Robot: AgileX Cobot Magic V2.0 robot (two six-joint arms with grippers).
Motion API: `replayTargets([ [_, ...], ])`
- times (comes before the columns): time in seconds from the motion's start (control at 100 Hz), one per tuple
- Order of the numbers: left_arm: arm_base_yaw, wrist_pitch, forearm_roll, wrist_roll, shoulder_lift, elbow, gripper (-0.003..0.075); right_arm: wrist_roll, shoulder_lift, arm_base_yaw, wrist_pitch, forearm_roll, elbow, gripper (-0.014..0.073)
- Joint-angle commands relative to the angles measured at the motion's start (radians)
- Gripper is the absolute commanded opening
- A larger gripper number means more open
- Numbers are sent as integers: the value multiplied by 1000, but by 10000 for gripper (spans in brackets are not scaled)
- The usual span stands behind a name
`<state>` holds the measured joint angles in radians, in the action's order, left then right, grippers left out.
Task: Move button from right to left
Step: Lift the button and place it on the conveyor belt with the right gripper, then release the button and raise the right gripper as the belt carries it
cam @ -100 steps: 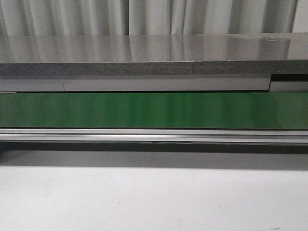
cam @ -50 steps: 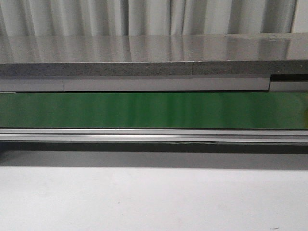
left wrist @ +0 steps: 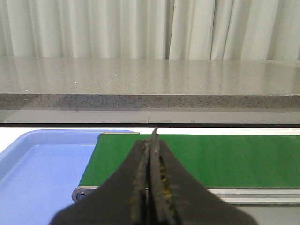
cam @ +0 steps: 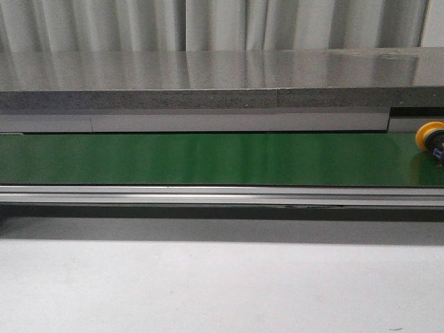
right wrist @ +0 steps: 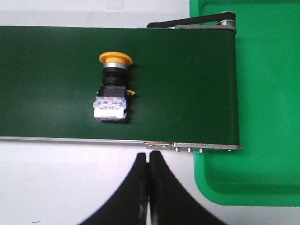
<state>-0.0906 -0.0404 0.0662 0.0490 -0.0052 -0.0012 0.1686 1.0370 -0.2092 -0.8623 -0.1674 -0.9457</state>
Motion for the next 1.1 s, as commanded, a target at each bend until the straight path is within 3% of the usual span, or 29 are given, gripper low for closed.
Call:
replayTargets([
  [0.0,-2,79,4,-10,-31,45,-20,11,-86,3,100,8,38,-67],
  [0.31,-2,79,4,-10,-31,45,-20,6,-368,53,264,49,274,-67],
  [0.59,-2,79,4,-10,-31,45,-20,-140,-580,172,350,184,423,-67],
  [1.09,-2,79,4,-10,-31,45,-20,-141,-922,194,575,160,667,-67],
])
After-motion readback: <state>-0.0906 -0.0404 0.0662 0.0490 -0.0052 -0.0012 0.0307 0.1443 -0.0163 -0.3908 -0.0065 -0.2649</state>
